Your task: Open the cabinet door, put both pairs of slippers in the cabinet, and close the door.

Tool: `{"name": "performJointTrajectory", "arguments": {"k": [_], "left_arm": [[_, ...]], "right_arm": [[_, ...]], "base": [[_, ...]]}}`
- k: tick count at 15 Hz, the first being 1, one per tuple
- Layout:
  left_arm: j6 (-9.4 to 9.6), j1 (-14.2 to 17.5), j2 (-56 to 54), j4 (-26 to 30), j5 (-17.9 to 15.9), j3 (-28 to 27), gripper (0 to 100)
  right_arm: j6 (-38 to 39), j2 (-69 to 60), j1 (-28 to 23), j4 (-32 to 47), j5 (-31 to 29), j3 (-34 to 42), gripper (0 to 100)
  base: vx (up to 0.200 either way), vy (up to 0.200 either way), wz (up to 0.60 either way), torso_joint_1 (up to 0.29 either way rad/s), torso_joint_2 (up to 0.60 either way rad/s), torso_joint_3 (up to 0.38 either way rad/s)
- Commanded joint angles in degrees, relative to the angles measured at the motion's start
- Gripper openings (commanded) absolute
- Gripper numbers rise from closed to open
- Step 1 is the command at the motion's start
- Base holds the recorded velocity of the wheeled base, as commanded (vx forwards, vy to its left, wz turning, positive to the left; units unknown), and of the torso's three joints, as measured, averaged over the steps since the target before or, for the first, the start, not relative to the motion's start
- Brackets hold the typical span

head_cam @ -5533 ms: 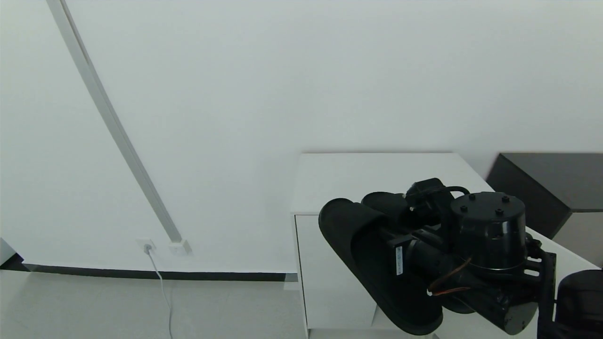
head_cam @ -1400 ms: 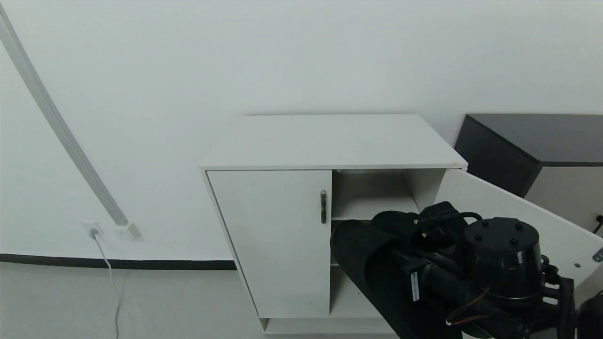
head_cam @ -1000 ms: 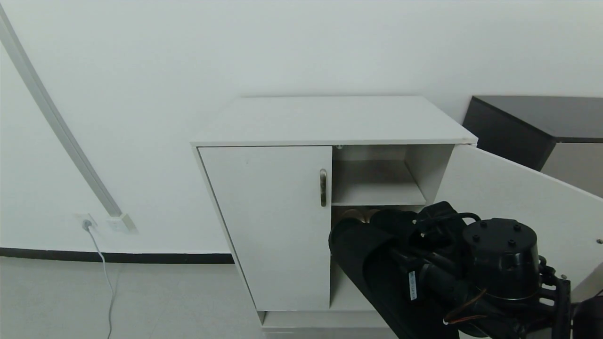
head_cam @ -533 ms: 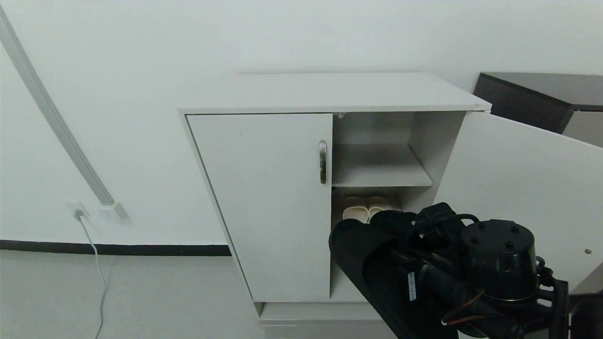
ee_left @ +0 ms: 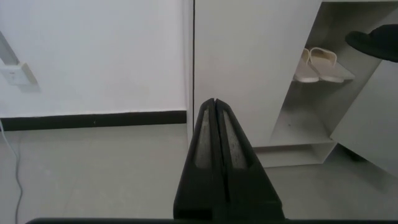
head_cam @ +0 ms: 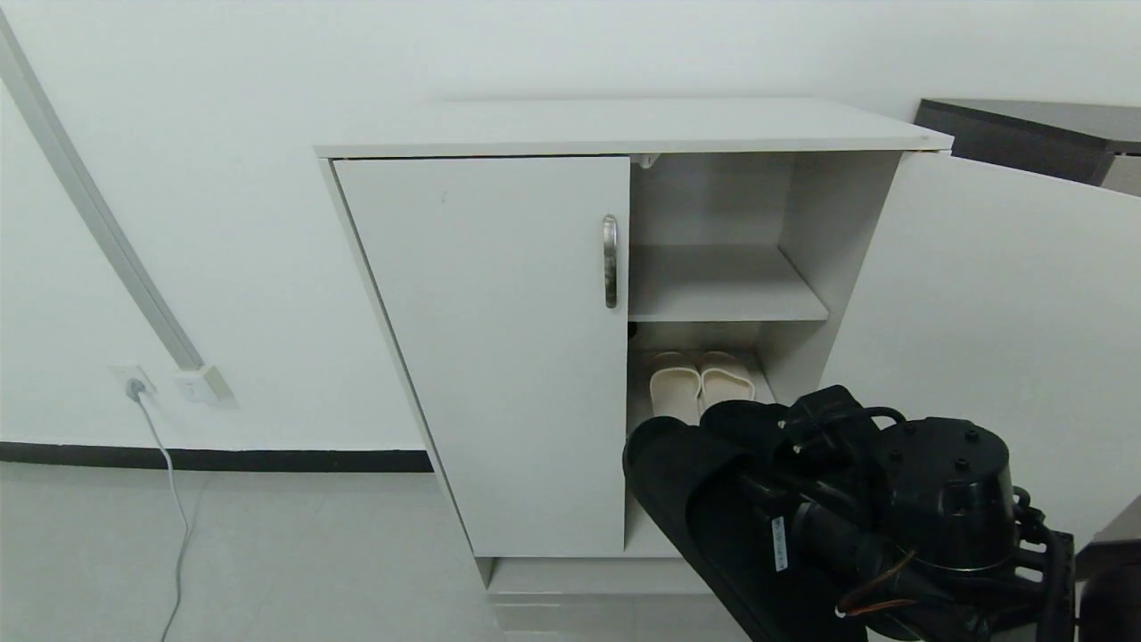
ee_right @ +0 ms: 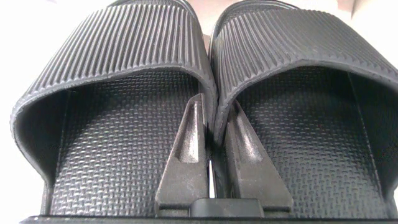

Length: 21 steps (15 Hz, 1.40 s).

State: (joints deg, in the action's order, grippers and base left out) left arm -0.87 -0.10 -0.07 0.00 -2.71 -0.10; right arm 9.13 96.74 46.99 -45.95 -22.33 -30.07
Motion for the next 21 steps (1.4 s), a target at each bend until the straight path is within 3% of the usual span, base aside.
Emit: {"name": "performJointTrajectory", "arguments": {"k": [1, 21], "left_arm": [[-0.01, 0.0, 0.1, 0.0, 0.0, 0.0, 0], [-0.01, 0.0, 0.1, 0.0, 0.0, 0.0, 0]], "right_arm": [[0.0, 0.1, -0.1, 0.0, 0.0, 0.1, 0], [-2.5, 6.5, 0.0, -7.5, -0.4, -2.7, 0]], "base": [[0.0, 0.0, 0.0, -0.002, 0.04, 0.051], [0.0, 0.0, -0.09, 0.0, 0.03, 0.03]]}}
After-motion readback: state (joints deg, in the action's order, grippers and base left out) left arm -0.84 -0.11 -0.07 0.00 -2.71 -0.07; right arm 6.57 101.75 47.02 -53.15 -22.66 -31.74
